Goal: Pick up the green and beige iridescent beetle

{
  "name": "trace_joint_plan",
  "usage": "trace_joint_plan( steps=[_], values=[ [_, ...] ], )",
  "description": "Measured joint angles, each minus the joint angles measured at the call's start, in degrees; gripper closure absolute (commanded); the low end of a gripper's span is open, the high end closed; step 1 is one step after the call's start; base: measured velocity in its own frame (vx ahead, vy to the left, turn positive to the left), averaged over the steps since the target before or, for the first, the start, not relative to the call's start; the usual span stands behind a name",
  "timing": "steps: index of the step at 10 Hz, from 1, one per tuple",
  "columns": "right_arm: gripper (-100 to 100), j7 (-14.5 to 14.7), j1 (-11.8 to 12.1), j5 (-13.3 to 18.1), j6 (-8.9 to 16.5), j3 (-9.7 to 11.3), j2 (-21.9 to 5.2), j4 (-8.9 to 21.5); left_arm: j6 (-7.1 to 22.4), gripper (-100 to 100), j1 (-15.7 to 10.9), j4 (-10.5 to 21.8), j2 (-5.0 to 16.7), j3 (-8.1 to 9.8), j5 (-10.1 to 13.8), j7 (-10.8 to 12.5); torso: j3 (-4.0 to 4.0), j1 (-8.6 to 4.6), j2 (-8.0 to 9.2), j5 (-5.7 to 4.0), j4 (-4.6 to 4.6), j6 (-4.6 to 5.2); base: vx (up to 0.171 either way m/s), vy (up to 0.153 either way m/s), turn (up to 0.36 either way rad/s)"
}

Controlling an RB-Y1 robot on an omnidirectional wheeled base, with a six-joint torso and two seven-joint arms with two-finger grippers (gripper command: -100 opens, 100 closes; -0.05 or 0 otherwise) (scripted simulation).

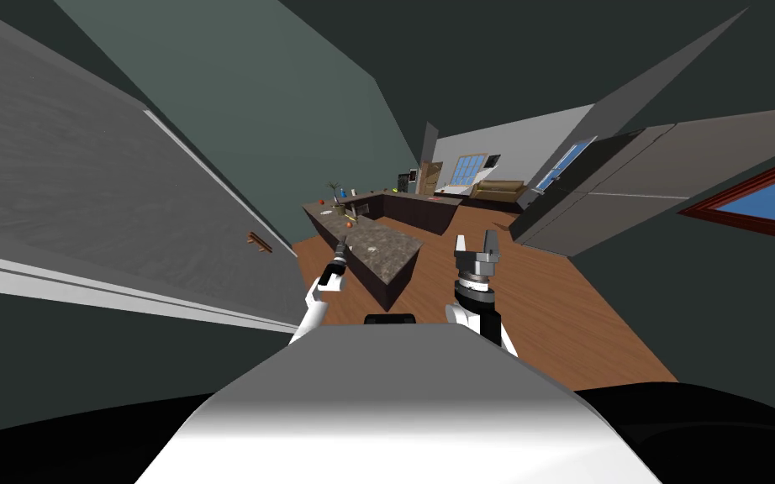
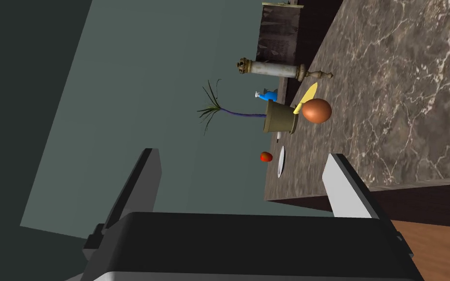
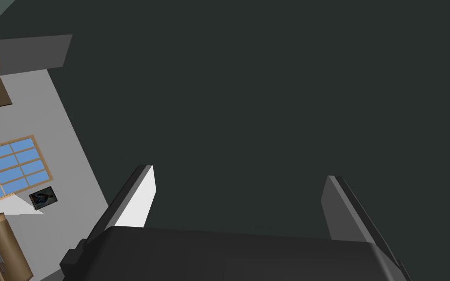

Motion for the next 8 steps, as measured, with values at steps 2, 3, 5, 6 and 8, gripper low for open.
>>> trace_joint_plan(
  steps=[2, 3, 5, 6, 8],
  values=[
    [0, 0.0, 0.0, 0.0, 0.0, 0.0, 0.0, 0.0, 2.2, -100, -2.85, 3.63, 1.4, 0.16, 1.09, 0.47, -0.01, 0.01, -0.01, 0.0, 0.0, 0.0, -0.004, 0.006, -0.042],
    [0, 0.0, 0.0, 0.0, 0.0, 0.0, 0.0, 0.0, 3.39, -100, -4.72, 5.85, 1.96, 0.22, 1.68, 0.6, -0.01, 0.02, -0.01, 0.0, 0.0, 0.01, -0.004, 0.007, -0.023],
    [0, 0.0, 0.0, 0.0, 0.0, 0.0, 0.0, 0.0, 6.43, -100, -7.55, 8.99, 2.8, 0.35, 2.62, 0.75, 0.0, 0.02, -0.01, 0.0, 0.0, 0.01, -0.003, 0.006, -0.037],
    [0, 0.0, 0.0, 0.0, 0.0, 0.0, 0.0, 0.0, 8.1, -100, -9.08, 10.75, 3.04, 0.44, 2.94, 0.86, -0.01, 0.01, -0.01, 0.0, -0.01, 0.0, 0.0, 0.006, -0.043],
    [0, 0.0, 0.0, 0.0, 0.0, 0.0, 0.0, 0.0, 11.49, -100, -11.9, 13.8, 2.96, 0.69, 3.4, 0.74, -0.01, 0.0, -0.02, 0.0, -0.01, 0.0, 0.001, 0.005, -0.055]
  ],
)
